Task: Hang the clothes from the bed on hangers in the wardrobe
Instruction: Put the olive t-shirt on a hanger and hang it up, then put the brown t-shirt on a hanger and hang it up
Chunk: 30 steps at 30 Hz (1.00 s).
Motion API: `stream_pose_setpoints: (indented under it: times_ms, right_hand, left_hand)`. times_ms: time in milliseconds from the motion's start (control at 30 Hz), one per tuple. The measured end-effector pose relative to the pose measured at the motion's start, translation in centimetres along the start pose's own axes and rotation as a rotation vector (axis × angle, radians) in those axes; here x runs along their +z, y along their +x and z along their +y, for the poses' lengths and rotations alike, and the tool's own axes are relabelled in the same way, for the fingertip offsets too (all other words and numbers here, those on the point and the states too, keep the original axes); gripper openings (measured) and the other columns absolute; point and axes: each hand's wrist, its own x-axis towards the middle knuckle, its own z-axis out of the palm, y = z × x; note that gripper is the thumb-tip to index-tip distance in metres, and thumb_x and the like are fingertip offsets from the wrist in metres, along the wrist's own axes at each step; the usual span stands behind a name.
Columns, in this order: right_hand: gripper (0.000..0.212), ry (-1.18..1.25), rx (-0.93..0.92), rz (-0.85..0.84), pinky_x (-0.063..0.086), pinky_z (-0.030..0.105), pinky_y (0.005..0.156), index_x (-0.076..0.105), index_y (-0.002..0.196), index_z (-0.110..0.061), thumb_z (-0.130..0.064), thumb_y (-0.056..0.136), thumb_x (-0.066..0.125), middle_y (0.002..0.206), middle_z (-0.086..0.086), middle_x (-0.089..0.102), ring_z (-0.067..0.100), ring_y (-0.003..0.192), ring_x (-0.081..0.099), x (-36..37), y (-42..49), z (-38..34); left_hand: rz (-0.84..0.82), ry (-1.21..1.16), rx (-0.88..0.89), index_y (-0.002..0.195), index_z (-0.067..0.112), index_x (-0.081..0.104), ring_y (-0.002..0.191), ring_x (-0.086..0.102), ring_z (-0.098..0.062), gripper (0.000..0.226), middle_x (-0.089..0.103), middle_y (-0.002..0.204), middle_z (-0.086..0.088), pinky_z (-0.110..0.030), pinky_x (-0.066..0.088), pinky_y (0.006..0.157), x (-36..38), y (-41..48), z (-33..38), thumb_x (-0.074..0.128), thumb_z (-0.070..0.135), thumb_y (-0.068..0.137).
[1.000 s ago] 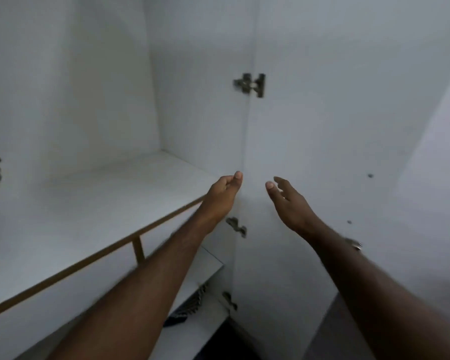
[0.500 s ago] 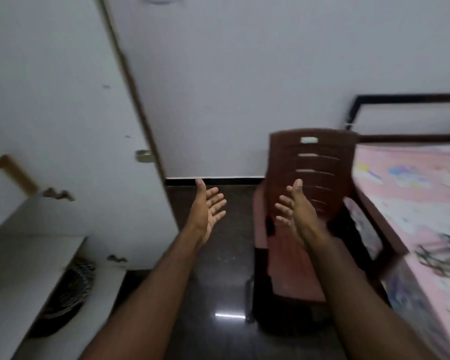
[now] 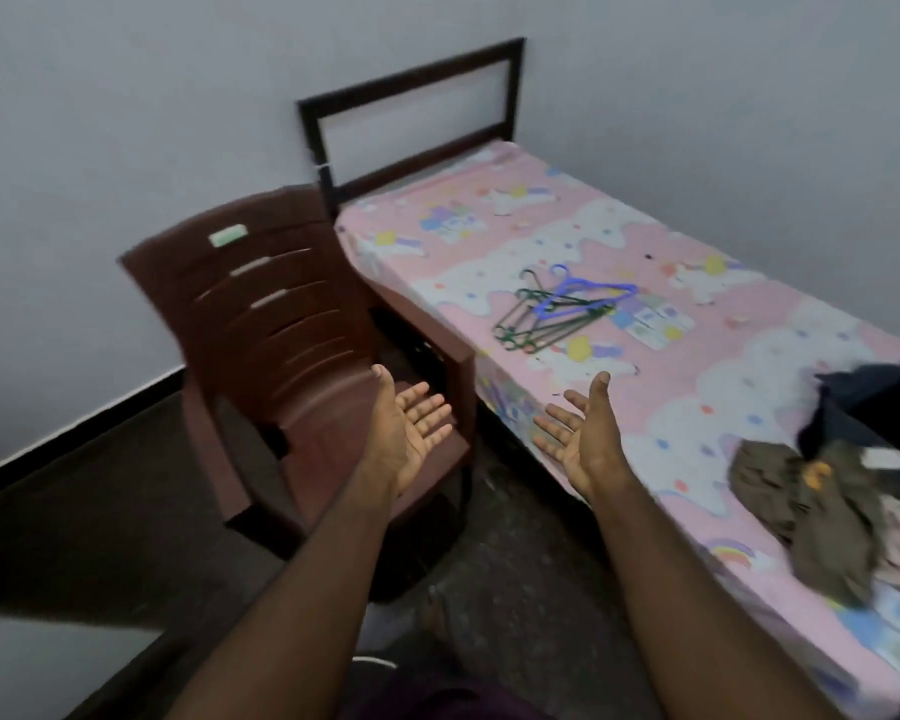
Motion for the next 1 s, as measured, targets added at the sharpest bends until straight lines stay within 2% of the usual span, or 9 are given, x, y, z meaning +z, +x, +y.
stream_pose_setpoints:
  times_ms: [133,400,500,567,667,733,800,867,1000]
  right_hand:
    - [0.082,0.055,-0.044,0.153,0.044,0.055,0.104,0.037,0.148,-0.011,-0.071,0.092,0.031,0.146,0.020,0.044,0.037,0.122,0.055,-4.9,2.7,-3.2]
    - [0.076,0.100,-0.048,0.423,0.052,0.045,0.085,0.036,0.147,-0.013,-0.068,0.094,0.037,0.143,0.020,0.047,0.032,0.103,0.062,-12.5,5.1,-7.3]
    - [0.067,0.127,-0.070,0.540,0.052,0.047,0.092,0.042,0.140,-0.013,-0.064,0.096,0.038,0.142,0.019,0.049,0.031,0.102,0.063,-14.6,5.6,-8.2]
    - [0.074,0.137,-0.071,0.608,0.053,0.044,0.088,0.040,0.145,-0.009,-0.064,0.095,0.038,0.141,0.019,0.050,0.028,0.099,0.064,-15.8,5.7,-8.3]
    - [0.070,0.170,-0.054,0.656,0.051,0.040,0.086,0.037,0.147,-0.009,-0.058,0.098,0.039,0.142,0.017,0.050,0.029,0.105,0.061,-17.8,5.1,-8.4]
    - [0.064,0.197,-0.055,0.685,0.051,0.039,0.085,0.040,0.145,-0.008,-0.054,0.100,0.040,0.139,0.017,0.052,0.030,0.108,0.059,-19.0,4.8,-8.6]
    - [0.060,0.206,-0.038,0.698,0.050,0.040,0.090,0.041,0.144,-0.008,-0.050,0.101,0.041,0.136,0.017,0.054,0.029,0.110,0.057,-20.7,5.0,-9.1]
    - [0.053,0.199,0.009,0.694,0.046,0.042,0.097,0.044,0.141,-0.008,-0.045,0.103,0.041,0.131,0.016,0.057,0.029,0.111,0.057,-22.5,5.3,-9.2]
    - [0.046,0.186,0.072,0.697,0.046,0.041,0.093,0.048,0.136,-0.006,-0.036,0.103,0.046,0.135,0.017,0.055,0.030,0.110,0.058,-26.5,7.3,-9.9]
  left_hand:
    - [-0.075,0.024,-0.104,0.143,0.003,0.038,0.130,0.047,-0.037,0.089,0.045,0.143,-0.025,-0.050,0.038,0.108,4.0,5.9,-2.5,0.028,0.073,0.089]
    - [-0.218,0.234,-0.349,0.144,0.001,0.036,0.120,0.054,-0.038,0.085,0.047,0.140,-0.026,-0.047,0.046,0.097,11.9,14.6,-7.0,0.037,0.068,0.091]
    - [-0.298,0.357,-0.427,0.142,0.002,0.040,0.114,0.056,-0.036,0.083,0.049,0.137,-0.024,-0.048,0.046,0.099,15.4,17.0,-8.6,0.037,0.068,0.091]
    - [-0.342,0.423,-0.459,0.142,0.002,0.040,0.117,0.056,-0.037,0.082,0.050,0.137,-0.024,-0.048,0.046,0.098,17.7,18.2,-9.7,0.037,0.067,0.091]
    - [-0.423,0.519,-0.516,0.142,0.002,0.038,0.122,0.054,-0.037,0.079,0.050,0.135,-0.023,-0.047,0.046,0.098,21.3,18.9,-11.4,0.038,0.064,0.093]
    - [-0.477,0.579,-0.537,0.143,0.003,0.037,0.116,0.057,-0.035,0.075,0.054,0.127,-0.020,-0.046,0.047,0.097,23.1,19.5,-12.4,0.042,0.059,0.094]
    - [-0.516,0.666,-0.548,0.143,0.003,0.037,0.109,0.059,-0.033,0.072,0.057,0.120,-0.018,-0.044,0.049,0.094,25.0,20.2,-13.6,0.048,0.055,0.095]
    - [-0.537,0.739,-0.559,0.142,0.004,0.037,0.110,0.060,-0.033,0.069,0.057,0.120,-0.018,-0.043,0.050,0.093,26.5,20.6,-15.0,0.049,0.053,0.095]
    - [-0.591,0.822,-0.586,0.141,0.004,0.037,0.109,0.062,-0.033,0.071,0.057,0.124,-0.019,-0.040,0.052,0.087,29.3,21.5,-17.6,0.046,0.057,0.094]
